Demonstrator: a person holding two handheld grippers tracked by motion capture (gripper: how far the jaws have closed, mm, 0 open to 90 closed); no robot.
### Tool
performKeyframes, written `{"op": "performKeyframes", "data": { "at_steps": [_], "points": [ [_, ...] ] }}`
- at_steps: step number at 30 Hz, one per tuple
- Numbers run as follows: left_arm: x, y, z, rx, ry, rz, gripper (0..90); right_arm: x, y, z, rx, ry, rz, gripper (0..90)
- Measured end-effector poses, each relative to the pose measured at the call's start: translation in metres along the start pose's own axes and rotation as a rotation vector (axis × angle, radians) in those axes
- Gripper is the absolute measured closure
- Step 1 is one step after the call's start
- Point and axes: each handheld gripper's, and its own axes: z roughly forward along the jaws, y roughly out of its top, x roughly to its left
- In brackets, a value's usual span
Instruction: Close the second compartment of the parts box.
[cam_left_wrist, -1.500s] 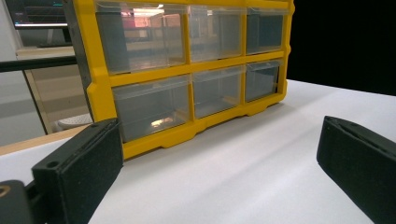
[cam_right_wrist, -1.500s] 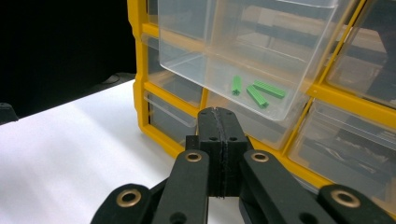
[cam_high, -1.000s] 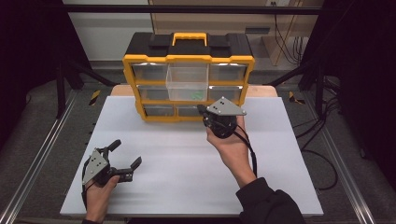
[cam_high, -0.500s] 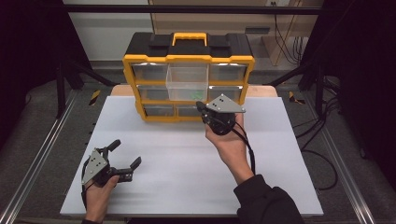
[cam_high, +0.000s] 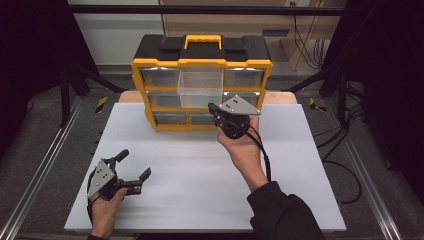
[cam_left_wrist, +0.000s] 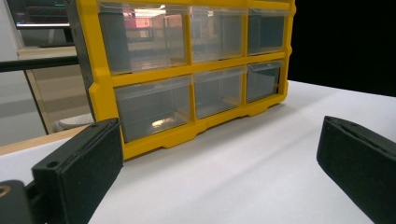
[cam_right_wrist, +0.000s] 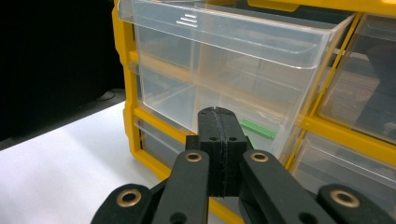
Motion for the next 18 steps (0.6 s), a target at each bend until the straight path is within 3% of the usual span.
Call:
{"op": "performKeyframes", "data": {
  "at_steps": [18],
  "points": [
    [0.000,0.000,0.000,0.000,0.001,-0.002,0.2,-0.002,0.007,0.011,-0.010,0.002,0.023,90.0]
  ]
}}
